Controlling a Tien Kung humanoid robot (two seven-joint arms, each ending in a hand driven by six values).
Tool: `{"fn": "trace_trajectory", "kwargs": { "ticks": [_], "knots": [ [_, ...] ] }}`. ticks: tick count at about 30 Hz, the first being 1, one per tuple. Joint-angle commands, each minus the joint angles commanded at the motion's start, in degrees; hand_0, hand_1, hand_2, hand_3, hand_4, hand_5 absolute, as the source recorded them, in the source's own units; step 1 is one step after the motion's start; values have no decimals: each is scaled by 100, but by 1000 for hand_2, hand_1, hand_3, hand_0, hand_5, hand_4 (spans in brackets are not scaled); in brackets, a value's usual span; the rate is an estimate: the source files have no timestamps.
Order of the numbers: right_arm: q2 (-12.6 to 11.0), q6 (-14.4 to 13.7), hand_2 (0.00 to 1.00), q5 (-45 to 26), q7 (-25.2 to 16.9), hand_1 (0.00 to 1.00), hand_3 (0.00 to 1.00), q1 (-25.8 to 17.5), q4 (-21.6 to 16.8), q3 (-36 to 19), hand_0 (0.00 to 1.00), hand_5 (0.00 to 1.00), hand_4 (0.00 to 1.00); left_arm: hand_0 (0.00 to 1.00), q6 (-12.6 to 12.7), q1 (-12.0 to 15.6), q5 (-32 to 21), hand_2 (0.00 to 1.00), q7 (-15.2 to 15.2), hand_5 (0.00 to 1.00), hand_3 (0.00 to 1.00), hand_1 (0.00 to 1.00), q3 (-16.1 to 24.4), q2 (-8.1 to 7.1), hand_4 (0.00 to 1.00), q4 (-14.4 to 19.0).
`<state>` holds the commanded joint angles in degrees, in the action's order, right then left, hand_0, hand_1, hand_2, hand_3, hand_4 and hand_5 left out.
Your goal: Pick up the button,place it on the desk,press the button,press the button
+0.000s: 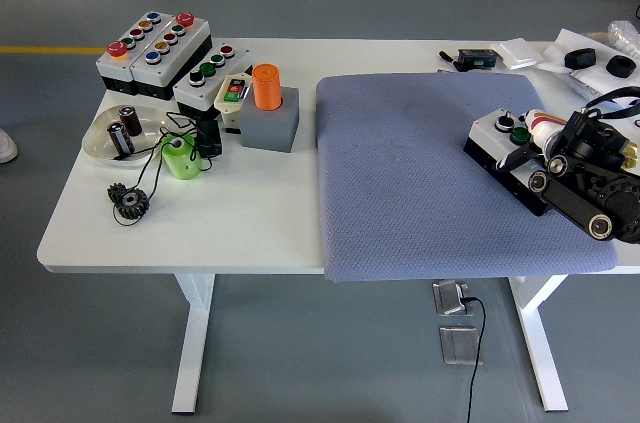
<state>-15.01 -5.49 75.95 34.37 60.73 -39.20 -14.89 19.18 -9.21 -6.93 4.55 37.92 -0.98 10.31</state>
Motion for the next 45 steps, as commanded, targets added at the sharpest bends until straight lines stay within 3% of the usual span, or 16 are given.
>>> {"fn": "trace_trajectory", "kwargs": {
  "ticks": [4,6,10,11,16,17,22,23,25,28,29,32,35,37,45],
  "knots": [
    [51,80,556,-144,9,492,751,5,98,142,579,43,817,658,4,0,4,725,-1,973,511,704,-1,0,323,0],
    [56,76,516,-155,3,442,702,-5,113,184,528,47,815,658,5,2,-4,726,1,973,511,704,-8,1,323,0],
    [41,-96,516,-21,-22,442,702,-7,96,270,528,47,815,658,4,7,-11,726,5,973,511,704,-11,3,323,0],
    [40,-140,368,6,-26,257,496,-4,96,281,307,58,799,657,4,8,-10,726,5,970,511,704,-9,3,321,0],
    [-34,-573,368,303,-257,257,496,19,10,380,307,58,799,657,5,6,-6,726,7,970,511,704,-8,3,321,0],
    [-78,-709,260,305,-371,99,384,15,-42,387,164,20,647,657,4,3,-8,726,8,970,511,704,-10,1,322,0],
    [-373,-1170,260,164,-1199,99,384,-1,-397,361,164,20,647,657,3,-7,10,726,11,970,511,704,17,-7,322,0],
    [-408,-1202,162,153,-1363,2,287,-2,-445,357,2,34,535,657,3,-8,11,726,11,968,509,704,18,-8,323,0],
    [-515,-1214,162,45,-1697,2,287,4,-600,358,2,34,535,657,5,-10,4,726,14,968,509,704,18,-9,323,0],
    [-703,-967,162,-147,-2354,2,287,40,-869,355,2,34,535,657,7,-13,10,726,10,968,509,704,21,-11,323,0],
    [-751,-834,142,-146,-2565,2,263,58,-936,360,2,67,490,657,7,-12,11,726,10,966,509,705,23,-11,323,0],
    [-891,-230,142,76,-3291,2,263,165,-1161,445,2,67,490,657,11,-11,22,726,8,966,509,705,29,-10,323,0],
    [-961,182,135,344,-3882,2,260,320,-1317,668,2,76,487,658,12,-13,16,726,9,961,508,705,25,-10,322,0],
    [-981,343,135,534,-4064,2,260,413,-1401,831,2,76,487,658,13,-16,22,726,9,961,508,705,25,-11,322,0],
    [-965,514,133,841,-4159,2,263,500,-1449,1035,2,82,487,657,15,-25,3,726,17,958,508,706,15,-16,321,0]
  ]
}}
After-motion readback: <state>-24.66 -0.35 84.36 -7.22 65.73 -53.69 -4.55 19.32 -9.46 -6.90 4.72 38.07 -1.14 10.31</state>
